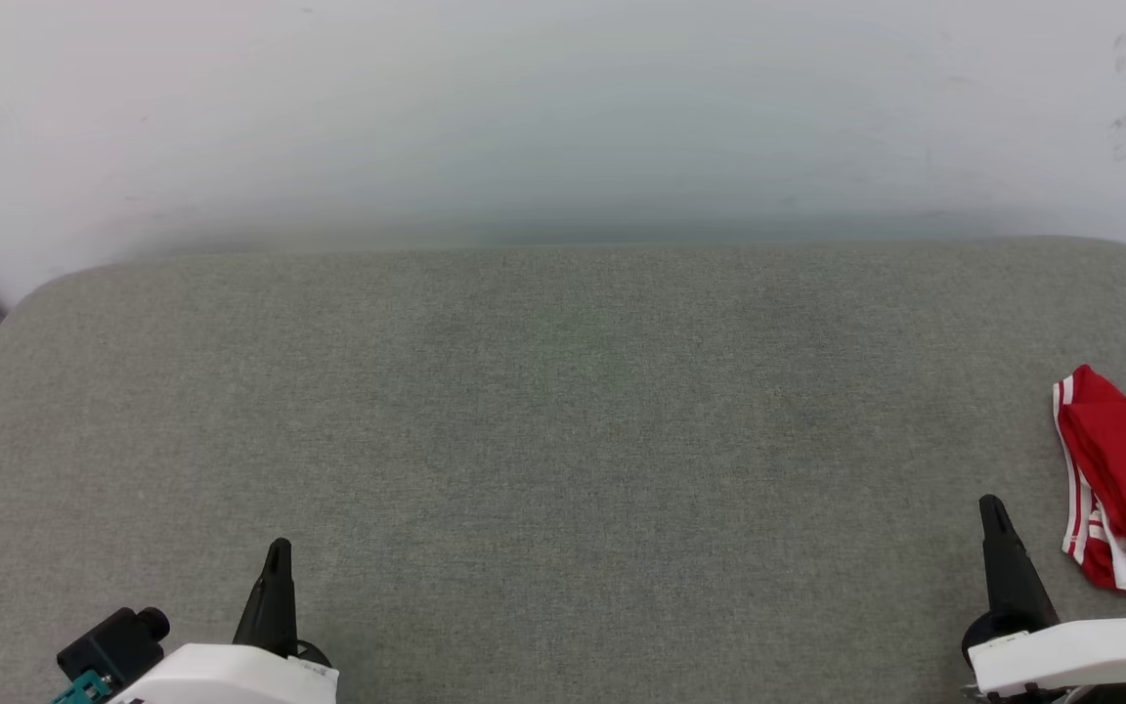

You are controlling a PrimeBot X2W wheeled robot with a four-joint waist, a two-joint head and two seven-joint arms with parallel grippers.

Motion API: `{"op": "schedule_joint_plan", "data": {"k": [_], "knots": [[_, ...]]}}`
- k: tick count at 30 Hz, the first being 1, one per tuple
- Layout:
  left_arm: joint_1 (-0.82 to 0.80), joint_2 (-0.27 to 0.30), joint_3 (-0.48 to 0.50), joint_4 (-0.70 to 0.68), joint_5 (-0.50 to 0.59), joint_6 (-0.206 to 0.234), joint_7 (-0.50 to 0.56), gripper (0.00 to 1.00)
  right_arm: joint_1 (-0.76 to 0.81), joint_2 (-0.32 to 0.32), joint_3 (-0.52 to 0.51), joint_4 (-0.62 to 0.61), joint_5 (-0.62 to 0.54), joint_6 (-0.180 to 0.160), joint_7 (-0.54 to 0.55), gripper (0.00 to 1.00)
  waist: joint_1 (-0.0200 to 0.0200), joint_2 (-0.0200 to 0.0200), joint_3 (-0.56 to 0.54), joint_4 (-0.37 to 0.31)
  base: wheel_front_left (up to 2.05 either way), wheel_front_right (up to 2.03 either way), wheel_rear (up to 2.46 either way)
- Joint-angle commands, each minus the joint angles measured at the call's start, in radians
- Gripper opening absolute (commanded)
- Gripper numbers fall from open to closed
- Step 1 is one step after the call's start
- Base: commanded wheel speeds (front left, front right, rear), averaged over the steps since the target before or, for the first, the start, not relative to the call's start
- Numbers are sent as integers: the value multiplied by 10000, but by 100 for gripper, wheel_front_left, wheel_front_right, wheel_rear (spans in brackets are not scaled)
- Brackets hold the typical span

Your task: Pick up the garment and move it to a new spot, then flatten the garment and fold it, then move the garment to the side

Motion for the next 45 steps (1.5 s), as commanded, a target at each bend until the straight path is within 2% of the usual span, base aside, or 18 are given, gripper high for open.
{"op": "schedule_joint_plan", "data": {"k": [1, 9, 45], "knots": [[-299, 9, 63, -86, -219, -65, 43, 0, -272, -71, -26, -78, 201, -2, 43, 0, 0, 0, 0, -1, 0, 0, 0], [-503, 9, 155, 65, -1452, -183, 340, 0, -433, -75, -53, 46, 1352, -2, 334, 0, 0, 0, 5, -18, 0, 0, 0], [-1125, 6, 456, 570, -5364, -564, 1291, 0, -932, -63, -182, 454, 4976, -3, 1299, 0, 0, 0, 24, -87, 0, 0, 0]]}}
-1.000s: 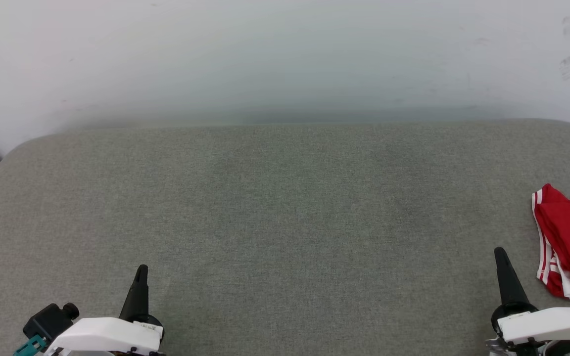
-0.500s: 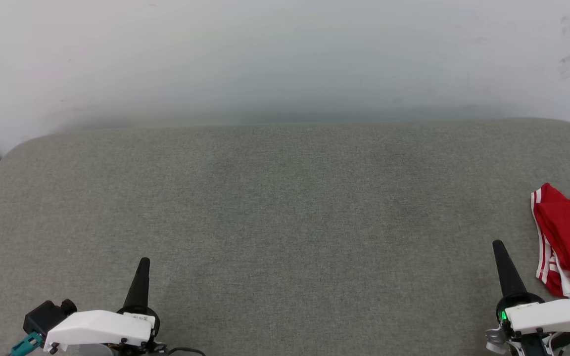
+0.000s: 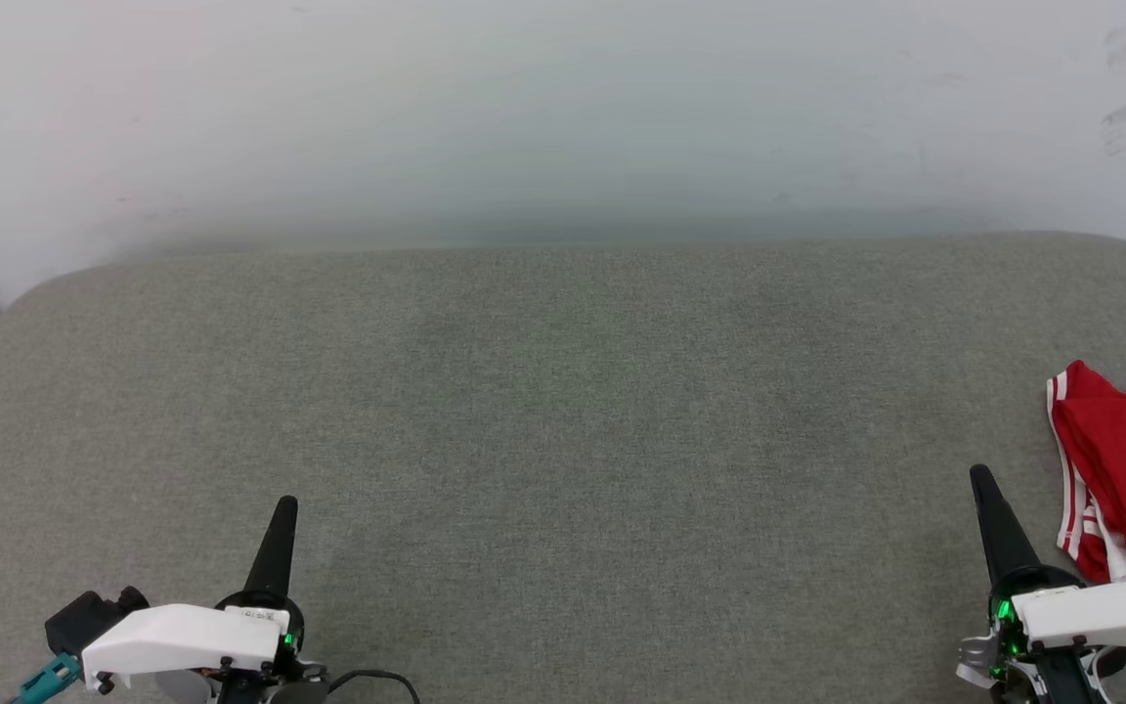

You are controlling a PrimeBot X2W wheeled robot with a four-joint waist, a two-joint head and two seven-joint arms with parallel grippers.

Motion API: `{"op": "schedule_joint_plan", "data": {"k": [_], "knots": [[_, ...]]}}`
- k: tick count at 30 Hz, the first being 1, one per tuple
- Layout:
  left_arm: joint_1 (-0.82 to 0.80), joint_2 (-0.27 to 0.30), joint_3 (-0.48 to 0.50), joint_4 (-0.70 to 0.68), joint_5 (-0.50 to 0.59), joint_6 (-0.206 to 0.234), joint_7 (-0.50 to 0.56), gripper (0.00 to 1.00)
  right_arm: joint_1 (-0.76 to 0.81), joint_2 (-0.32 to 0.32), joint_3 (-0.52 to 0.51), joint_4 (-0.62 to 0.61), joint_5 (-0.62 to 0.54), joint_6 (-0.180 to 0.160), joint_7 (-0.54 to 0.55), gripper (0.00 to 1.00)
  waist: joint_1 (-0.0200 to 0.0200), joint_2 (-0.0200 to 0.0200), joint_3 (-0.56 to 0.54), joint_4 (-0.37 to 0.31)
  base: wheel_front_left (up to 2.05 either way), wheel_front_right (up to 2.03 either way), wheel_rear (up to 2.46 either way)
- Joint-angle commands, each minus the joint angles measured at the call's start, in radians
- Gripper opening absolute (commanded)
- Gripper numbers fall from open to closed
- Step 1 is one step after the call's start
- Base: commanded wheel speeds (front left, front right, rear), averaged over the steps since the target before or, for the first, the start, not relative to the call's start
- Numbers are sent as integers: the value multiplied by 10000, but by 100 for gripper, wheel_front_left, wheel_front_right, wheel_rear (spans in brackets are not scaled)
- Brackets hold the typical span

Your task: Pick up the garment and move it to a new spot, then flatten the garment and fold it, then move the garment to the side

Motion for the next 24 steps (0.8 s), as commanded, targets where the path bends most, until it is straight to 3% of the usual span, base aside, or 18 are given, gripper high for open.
{"op": "schedule_joint_plan", "data": {"k": [1, 24], "knots": [[-199, 5, 43, -9, -195, -52, 63, 0, -183, -49, -32, -21, 199, -2, 53, 0, 0, 0, 1, -2, 0, 0, 0], [-506, 3, 188, 249, -2194, -255, 536, 0, -441, -26, -109, 197, 2026, -2, 568, 0, 0, 0, 13, -47, 0, 0, 0]]}}
